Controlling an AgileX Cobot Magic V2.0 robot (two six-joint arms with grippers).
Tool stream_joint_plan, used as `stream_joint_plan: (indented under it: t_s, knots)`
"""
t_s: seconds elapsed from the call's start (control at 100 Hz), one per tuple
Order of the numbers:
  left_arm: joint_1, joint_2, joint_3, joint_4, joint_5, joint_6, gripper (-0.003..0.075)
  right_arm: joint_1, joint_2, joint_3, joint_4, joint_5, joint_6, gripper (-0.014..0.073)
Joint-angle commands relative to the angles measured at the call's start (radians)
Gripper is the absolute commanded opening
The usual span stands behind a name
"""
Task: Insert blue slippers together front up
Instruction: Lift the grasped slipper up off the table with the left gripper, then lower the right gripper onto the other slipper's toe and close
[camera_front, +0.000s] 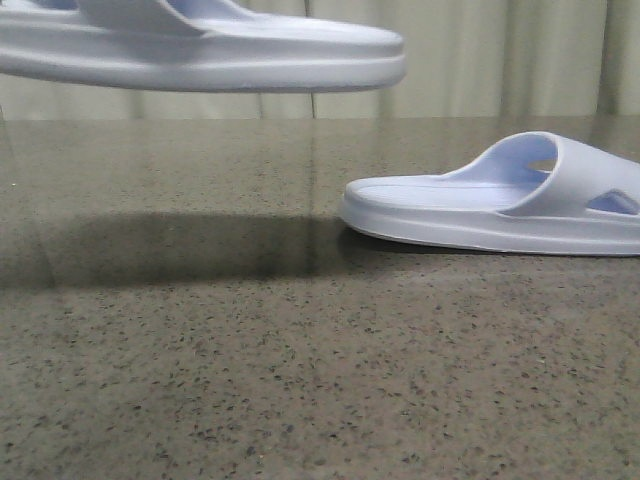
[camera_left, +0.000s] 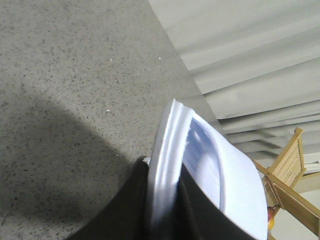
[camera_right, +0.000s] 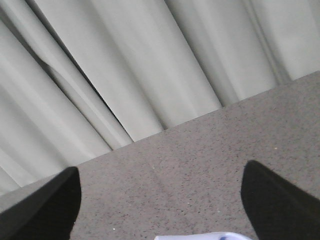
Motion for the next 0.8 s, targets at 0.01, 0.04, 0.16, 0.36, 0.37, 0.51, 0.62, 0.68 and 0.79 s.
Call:
stream_joint_plan:
  t_s: [0.01, 0.04, 0.16, 0.36, 0.37, 0.51, 0.62, 0.68, 0.79]
  knots:
    - [0.000, -0.008, -0.042, -0.046, 0.004, 0.002, 0.0016, -0.005, 0.030, -0.037, 0.068, -0.050, 0.039, 0.0570]
    - [0.000, -0.008, -0.042, -0.046, 0.002, 0.002, 0.0016, -0.005, 0.044, -0.037, 0.075, -0.035, 0.059, 0.0570]
    - [0.000, -0.008, -0.042, -0.042, -0.006, 0.002, 0.0016, -0.007, 0.104, -0.037, 0.077, 0.006, 0.140, 0.0570]
    - [0.000, -0.006, -0.042, -0.040, -0.046, 0.002, 0.0016, -0.007, 0.205, -0.037, 0.093, 0.030, 0.244, 0.0570]
    - [0.000, -0.006, -0.042, -0.040, -0.048, 0.002, 0.0016, -0.007, 0.211, -0.037, 0.095, 0.030, 0.246, 0.0569]
    - [0.000, -0.006, -0.042, -0.038, -0.056, 0.002, 0.0016, -0.007, 0.269, -0.037, 0.136, 0.030, 0.285, 0.0569]
    - [0.000, -0.006, -0.042, -0.036, -0.056, 0.002, 0.0016, -0.007, 0.313, -0.037, 0.171, 0.028, 0.285, 0.0569]
    - [0.000, -0.006, -0.042, -0.036, -0.056, 0.002, 0.0016, -0.007, 0.340, -0.037, 0.182, 0.035, 0.285, 0.0569]
    - [0.000, -0.006, -0.042, -0.036, -0.056, 0.002, 0.0016, -0.007, 0.377, -0.036, 0.187, 0.037, 0.285, 0.0569]
